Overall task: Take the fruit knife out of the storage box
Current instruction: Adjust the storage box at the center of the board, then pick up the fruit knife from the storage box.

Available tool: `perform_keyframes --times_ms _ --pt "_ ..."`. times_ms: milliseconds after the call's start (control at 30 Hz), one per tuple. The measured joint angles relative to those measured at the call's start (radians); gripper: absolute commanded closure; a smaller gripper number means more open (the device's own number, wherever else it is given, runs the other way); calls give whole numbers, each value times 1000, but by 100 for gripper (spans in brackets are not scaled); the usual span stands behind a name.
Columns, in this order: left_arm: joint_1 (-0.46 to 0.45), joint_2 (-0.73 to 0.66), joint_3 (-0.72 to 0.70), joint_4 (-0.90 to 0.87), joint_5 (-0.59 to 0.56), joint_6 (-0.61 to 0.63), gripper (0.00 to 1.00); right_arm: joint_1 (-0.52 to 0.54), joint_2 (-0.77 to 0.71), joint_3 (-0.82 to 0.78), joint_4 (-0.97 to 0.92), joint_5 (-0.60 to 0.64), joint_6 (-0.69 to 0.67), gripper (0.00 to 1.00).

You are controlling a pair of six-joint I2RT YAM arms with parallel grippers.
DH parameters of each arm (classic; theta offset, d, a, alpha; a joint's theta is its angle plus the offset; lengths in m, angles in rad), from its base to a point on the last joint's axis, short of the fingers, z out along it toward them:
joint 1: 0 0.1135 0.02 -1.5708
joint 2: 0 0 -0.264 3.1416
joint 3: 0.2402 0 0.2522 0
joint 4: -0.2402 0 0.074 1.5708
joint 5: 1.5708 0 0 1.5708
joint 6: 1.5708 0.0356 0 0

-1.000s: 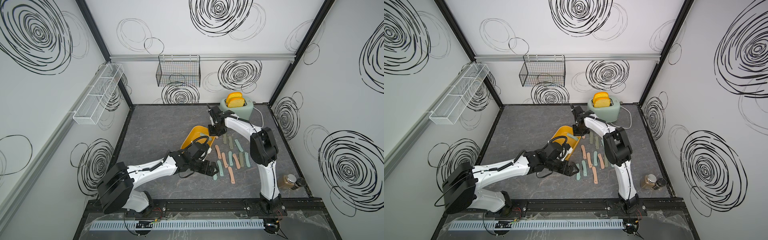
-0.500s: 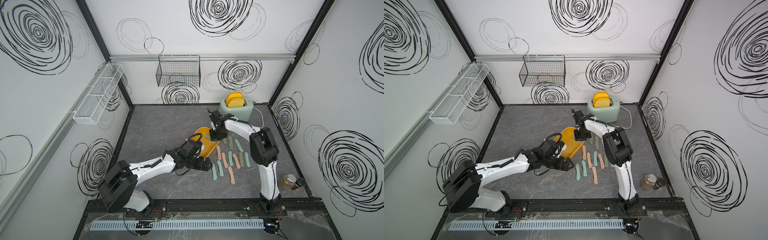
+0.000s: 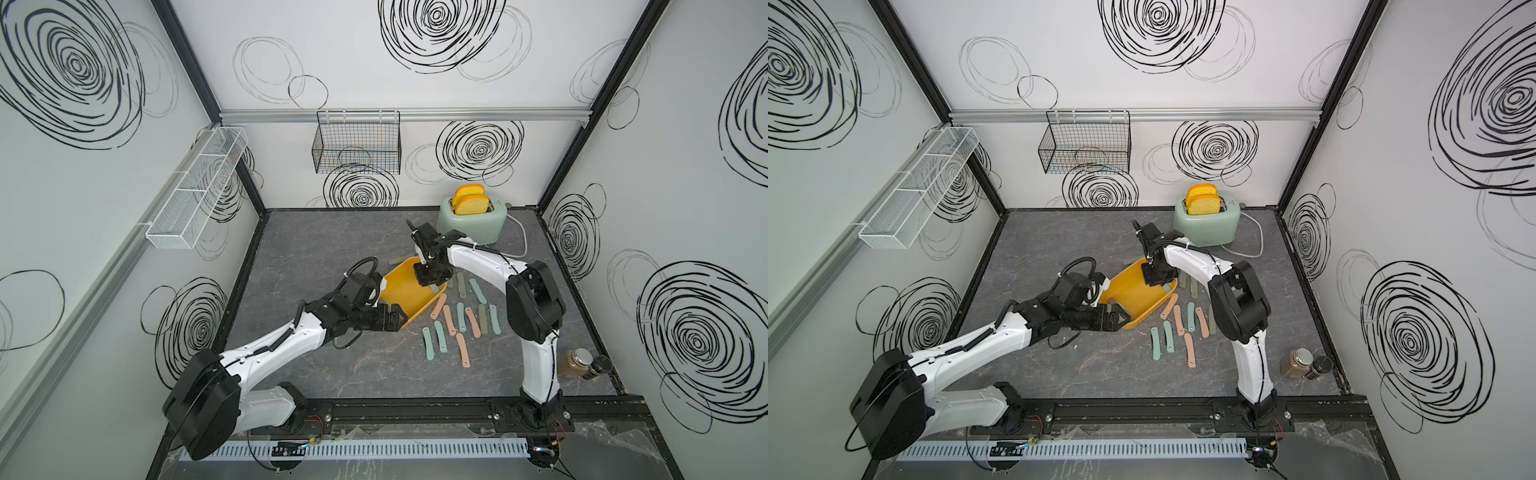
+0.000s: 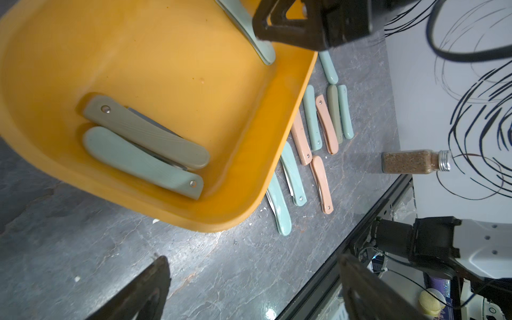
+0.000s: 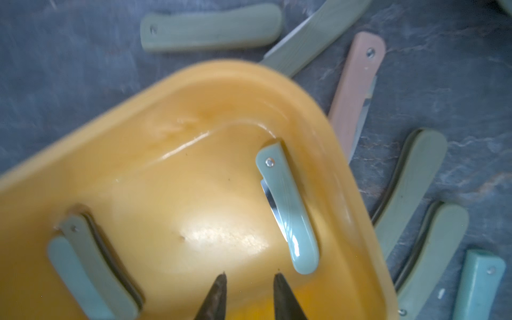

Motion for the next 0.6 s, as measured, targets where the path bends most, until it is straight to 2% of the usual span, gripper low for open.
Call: perform_keyframes --times_ms 100,267,467,600 --pt "1 -56 29 -51 -17 1 2 3 16 47 -1 38 -18 50" --pt "8 -112 70 -101 -35 15 2 5 79 75 0 69 -45 48" --pt "32 -140 69 -164 -44 26 2 9 150 76 0 99 -68 47" --pt "47 -167 61 -175 -45 27 2 19 160 71 8 126 -82 42"
